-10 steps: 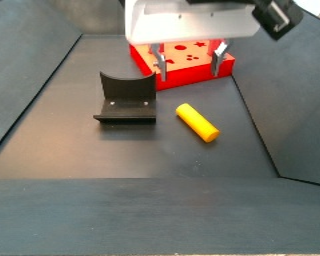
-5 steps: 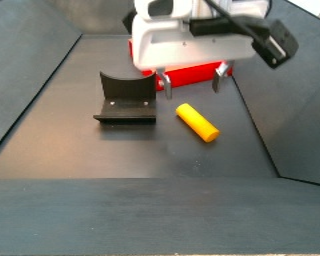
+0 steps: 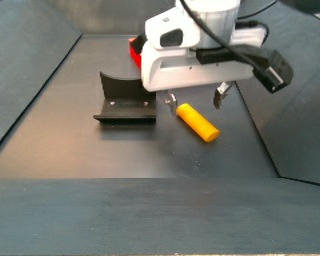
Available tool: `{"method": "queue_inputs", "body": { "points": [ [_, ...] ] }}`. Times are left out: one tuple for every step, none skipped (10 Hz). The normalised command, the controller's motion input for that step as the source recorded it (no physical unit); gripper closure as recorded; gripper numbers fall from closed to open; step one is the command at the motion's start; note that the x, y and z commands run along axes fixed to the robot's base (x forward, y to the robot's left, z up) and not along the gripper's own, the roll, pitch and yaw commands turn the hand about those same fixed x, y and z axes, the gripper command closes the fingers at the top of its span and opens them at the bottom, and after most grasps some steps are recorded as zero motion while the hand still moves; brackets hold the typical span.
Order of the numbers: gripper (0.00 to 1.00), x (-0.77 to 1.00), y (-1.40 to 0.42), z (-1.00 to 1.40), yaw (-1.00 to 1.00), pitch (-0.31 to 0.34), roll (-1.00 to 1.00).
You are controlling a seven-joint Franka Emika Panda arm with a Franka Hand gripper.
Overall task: Pick up the oval object. Move up. Place the oval object on the fixture. Regrasp the oval object. Move to above the board. Insert the oval object.
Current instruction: Pick up the oval object.
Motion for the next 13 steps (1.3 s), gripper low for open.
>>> {"method": "queue_inputs", "body": {
  "points": [
    [0.0,-0.15,0.0,-0.32,0.11,-0.323,-0.24],
    [0.0,-0.25,0.0,-0.17,0.04,-0.211,-0.13],
    [0.0,-0.17,0.0,-0.18,0.02,-0.181,-0.14],
    [0.0,-0.08,0.0,-0.13,0.01,-0.164,-0.17],
    [0.0,-0.02,0.0,-0.21,0.0,-0.231,-0.25],
    [0.0,-0.02,0.0,-0.23,0.0,-0.369,-0.29],
    [0.0,-0.06,0.0,-0.25,0.0,-0.366,-0.27],
    [0.0,-0.08,0.0,-0.25,0.0,-0.321,-0.27],
    [0.0,-0.1,0.0,-0.22,0.0,-0.357,-0.29],
    [0.0,-0.11,0.0,-0.14,0.0,-0.189,-0.15],
    [0.0,0.0,0.0,-0.04,0.0,-0.051,-0.06],
    [0.0,0.0,0.0,0.0,0.0,-0.004,0.0],
    [0.0,0.0,0.0,0.0,0.0,0.0,0.0]
  ]
}}
